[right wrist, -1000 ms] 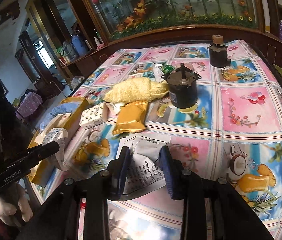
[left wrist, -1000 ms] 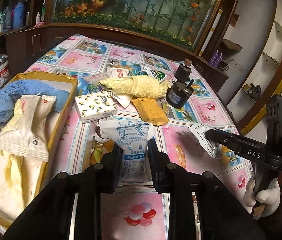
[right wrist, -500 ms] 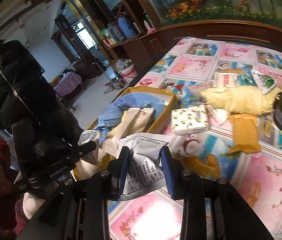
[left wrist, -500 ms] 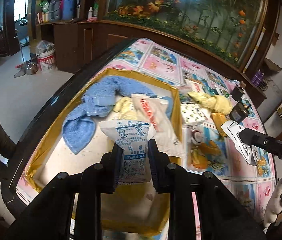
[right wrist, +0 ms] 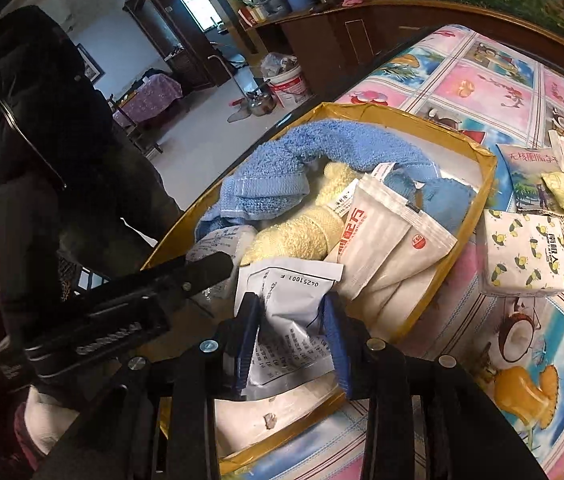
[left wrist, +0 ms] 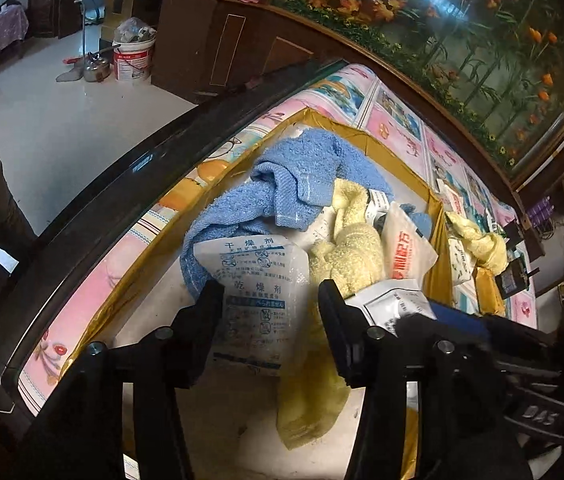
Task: Organize soft objects
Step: 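Place the desiccant packet in the box while the right gripper places a white paper packet there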
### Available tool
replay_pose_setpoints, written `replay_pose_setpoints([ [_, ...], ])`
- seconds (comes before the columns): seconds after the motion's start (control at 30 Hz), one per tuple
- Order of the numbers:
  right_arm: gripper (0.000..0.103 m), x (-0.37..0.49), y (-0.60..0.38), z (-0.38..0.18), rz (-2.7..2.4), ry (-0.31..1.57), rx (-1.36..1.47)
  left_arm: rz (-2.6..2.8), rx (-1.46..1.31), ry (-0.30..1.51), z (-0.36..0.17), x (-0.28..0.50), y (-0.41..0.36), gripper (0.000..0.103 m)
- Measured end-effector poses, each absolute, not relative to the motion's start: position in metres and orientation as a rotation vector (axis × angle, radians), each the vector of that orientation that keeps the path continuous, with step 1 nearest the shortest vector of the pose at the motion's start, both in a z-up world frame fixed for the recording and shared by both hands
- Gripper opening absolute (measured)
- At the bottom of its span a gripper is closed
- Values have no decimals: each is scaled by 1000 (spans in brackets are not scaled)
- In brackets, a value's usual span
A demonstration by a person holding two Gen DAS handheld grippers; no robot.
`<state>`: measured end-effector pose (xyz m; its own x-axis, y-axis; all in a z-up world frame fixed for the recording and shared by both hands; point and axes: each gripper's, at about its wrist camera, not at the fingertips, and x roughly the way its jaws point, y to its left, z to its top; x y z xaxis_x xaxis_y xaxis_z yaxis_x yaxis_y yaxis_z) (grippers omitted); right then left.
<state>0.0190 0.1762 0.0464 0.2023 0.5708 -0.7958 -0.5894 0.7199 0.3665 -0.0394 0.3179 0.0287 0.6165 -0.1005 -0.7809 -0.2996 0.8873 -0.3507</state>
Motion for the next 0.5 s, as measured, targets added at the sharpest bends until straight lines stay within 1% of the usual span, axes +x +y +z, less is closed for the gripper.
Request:
replay_pose_setpoints([
  [0.03, 36, 19, 177, 45, 807, 1100, -31, 117, -475, 890, 33, -43, 317, 51],
  [0.07, 40, 18, 177, 44, 807, 1095, -39, 118, -466, 873, 37, -45, 316, 52],
  [0.1, 46, 18, 177, 44, 801, 1089, -47, 118, -461, 852, 42, -48, 315, 55],
  [0.13, 50, 16, 178, 43, 796, 1086, -54, 114, -462, 833, 46, -49, 315, 57],
  [0.2, 50, 15, 174, 46, 804, 1074, -42, 109, -464, 793, 53, -53, 314, 60],
  [0.23, 50, 16, 169, 48, 802, 1067, -33, 112, -461, 780, 56, -54, 313, 63],
  [0.27, 53, 15, 164, 52, 799, 1058, -18, 114, -459, 773, 58, -56, 312, 64],
  [0.43, 68, 8, 119, 69, 750, 1003, 79, 108, -463, 776, 63, -63, 307, 64],
  [0.5, 68, 2, 90, 74, 715, 974, 121, 96, -460, 771, 67, -69, 300, 64],
])
